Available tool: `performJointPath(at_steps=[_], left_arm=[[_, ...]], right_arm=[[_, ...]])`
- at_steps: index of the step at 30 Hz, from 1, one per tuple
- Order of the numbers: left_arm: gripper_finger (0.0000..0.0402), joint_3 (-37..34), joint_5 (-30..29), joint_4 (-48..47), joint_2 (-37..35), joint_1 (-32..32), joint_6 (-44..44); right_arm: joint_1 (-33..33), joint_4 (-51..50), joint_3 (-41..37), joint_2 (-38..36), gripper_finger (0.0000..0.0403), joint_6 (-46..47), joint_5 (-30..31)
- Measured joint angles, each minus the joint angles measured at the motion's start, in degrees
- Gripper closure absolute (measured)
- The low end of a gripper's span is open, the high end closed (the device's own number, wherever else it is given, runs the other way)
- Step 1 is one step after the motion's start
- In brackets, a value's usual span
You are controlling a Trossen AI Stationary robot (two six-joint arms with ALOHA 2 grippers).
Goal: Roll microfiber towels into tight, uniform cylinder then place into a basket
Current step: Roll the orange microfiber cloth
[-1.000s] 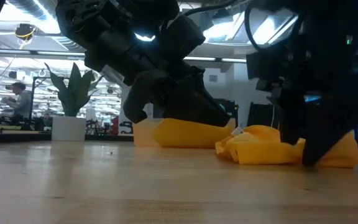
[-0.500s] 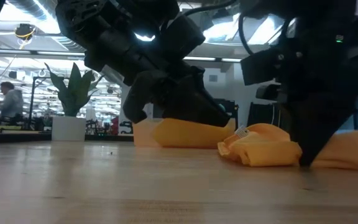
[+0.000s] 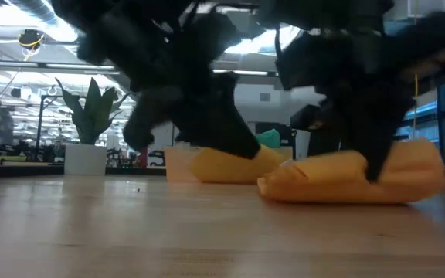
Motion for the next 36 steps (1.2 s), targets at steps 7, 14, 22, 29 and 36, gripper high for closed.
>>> performJointPath(at_steps=[7,14,22,29,36], left_arm=[[0.0341,0.02,-0.06,-3.43,-4.31,-3.86,0.30],[0.0341,0.02,1.83,-3.36,-4.89,-5.30,2.69],[0.0341,0.02,1.60,-3.10,-4.86,-5.59,3.10],[0.0341,0.00,-2.41,-2.56,-4.91,-8.46,6.09],[0.0341,-0.02,-1.39,-2.67,-5.02,-5.00,5.70]], right_arm=[[-4.80,3.69,0.05,-2.23,0.0393,-4.04,-10.38],[-10.14,9.48,-2.26,-2.23,0.0393,-7.19,-21.15],[-13.25,11.42,-2.24,-2.21,0.0390,-7.29,-21.18],[-15.04,12.06,-2.24,-1.92,0.0392,-8.82,-21.47],[-15.45,12.41,-2.24,-1.92,0.0392,-8.78,-23.09]])
